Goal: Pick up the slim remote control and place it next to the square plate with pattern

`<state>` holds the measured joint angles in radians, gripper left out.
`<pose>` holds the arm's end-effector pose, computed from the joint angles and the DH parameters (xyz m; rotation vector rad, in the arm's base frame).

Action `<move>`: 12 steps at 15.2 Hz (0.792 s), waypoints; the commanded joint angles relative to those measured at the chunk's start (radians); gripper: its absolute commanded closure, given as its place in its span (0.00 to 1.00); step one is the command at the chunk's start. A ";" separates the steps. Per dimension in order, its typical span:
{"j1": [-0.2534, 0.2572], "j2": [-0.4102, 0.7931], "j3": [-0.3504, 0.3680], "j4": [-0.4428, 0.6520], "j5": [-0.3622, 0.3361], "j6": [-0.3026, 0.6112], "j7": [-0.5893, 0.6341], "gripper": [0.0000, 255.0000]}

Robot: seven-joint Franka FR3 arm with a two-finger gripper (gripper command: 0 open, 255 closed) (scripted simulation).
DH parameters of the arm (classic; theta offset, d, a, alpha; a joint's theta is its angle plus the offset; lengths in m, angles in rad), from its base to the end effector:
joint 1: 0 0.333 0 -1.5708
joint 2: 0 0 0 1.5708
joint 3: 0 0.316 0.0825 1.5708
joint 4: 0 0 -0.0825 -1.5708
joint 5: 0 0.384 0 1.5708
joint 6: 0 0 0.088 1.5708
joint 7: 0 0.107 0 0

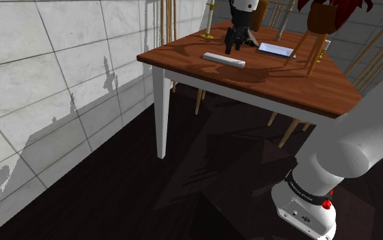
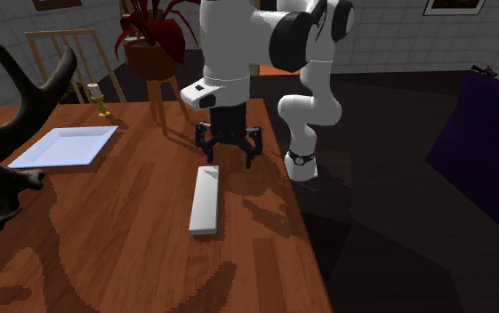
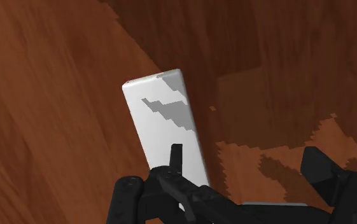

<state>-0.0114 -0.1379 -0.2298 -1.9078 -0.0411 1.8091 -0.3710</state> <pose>0.5066 -0.1342 0.5568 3.1144 0.2189 0.0491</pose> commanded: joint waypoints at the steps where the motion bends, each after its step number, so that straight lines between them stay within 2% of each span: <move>1: -0.007 0.094 -0.022 0.088 0.031 -0.012 -0.068 0.00; 5: -0.035 0.282 -0.045 0.284 0.098 -0.058 -0.183 0.00; 12: -0.035 0.284 -0.041 0.192 0.099 0.036 -0.185 0.00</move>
<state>-0.0463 0.1445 -0.2712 -1.7040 0.0570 1.8310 -0.5548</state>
